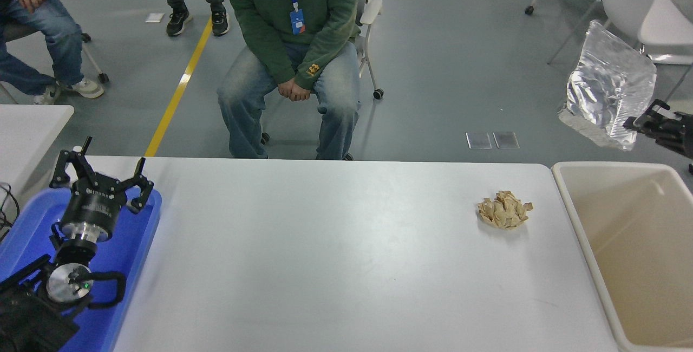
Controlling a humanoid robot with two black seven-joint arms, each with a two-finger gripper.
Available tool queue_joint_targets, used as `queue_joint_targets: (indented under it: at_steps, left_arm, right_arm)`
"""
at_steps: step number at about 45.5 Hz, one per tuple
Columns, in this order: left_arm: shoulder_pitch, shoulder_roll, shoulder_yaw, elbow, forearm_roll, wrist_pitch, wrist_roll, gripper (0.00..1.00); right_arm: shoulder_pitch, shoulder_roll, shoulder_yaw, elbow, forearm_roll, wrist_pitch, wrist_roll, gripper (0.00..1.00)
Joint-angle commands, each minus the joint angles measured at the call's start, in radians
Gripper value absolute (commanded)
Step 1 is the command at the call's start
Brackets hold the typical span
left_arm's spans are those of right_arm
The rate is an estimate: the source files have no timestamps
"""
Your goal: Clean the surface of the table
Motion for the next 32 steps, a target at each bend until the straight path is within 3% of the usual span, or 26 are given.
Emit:
queue_joint_targets:
  at_steps: [1,16,32]
  left_arm:
    - [0.001,0.0,0.0,0.0,0.0,0.0,0.0,1.0]
    - [0.001,0.0,0.0,0.0,0.0,0.0,0.0,1.0]
    - [-0.001,0.0,0.0,0.0,0.001,0.0,0.0,1.0]
  right_arm:
    - [-0.067,0.086,-0.001,-0.279,0.045,-0.006,0.003,0.0]
    - [-0.2,0.221,-0.019,-0.548,0.091,-0.093,0.001,0.0]
    - [-0.279,0.325,-0.022,-0.666,0.102,-0.251,-0.008,0.0]
